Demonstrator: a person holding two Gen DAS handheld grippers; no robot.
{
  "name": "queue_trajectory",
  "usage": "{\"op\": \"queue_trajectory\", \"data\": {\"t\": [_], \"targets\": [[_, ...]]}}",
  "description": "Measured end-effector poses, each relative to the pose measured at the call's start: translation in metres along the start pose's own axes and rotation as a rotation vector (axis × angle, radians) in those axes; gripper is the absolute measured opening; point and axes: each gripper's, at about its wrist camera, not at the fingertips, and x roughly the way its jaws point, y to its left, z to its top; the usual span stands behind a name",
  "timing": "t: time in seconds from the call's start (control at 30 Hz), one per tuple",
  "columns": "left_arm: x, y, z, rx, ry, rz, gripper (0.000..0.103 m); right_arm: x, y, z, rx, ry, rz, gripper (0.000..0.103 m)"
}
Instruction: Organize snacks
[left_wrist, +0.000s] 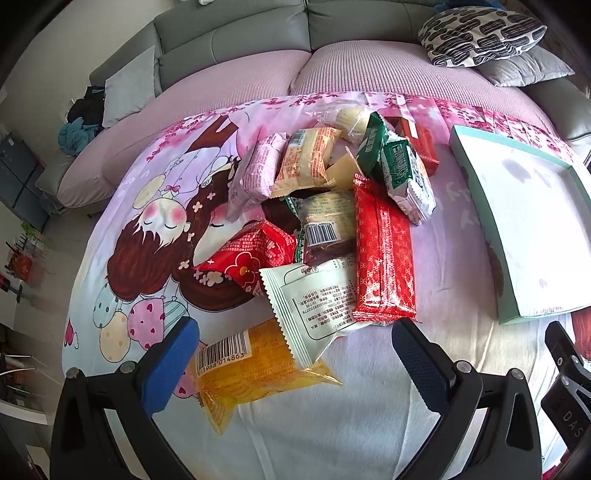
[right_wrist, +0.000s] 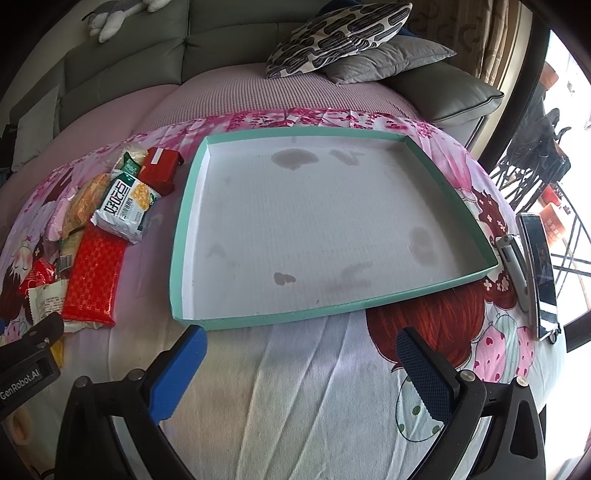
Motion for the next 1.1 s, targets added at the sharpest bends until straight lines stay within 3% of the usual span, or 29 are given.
{"op": "queue_trajectory", "data": {"t": [0.43, 0.67, 0.83, 1.0, 1.1], "targets": [[-0.007, 0.005, 0.004, -0.042, -0.062, -0.023, 0.103, 0.007, 0.002, 0.0, -0.001, 0.023, 0.008, 0.103], [-0.004, 0.015, 0.006, -0.079, -0.059, -0.027, 0.103, 0.014, 0.003, 0.0, 0.015, 0.033, 0.027, 0.103], [-0.001, 0.014, 0.005, -0.071, -0.043, -0.059, 0.103, 0.015, 0.006, 0.001, 0.014, 0.008, 0.027, 0.103], [0.002, 0.013, 0.004, -0.062, -0.037, -0.039, 0.103, 0.012, 0.003, 0.001, 0.033, -0.021, 0.044, 0.103], [0.006, 0.015, 0.001, -0.082, -0.021, -0.076, 0.103, 0.008, 0.001, 0.002, 0.046, -0.061, 0.035, 0.103]]}}
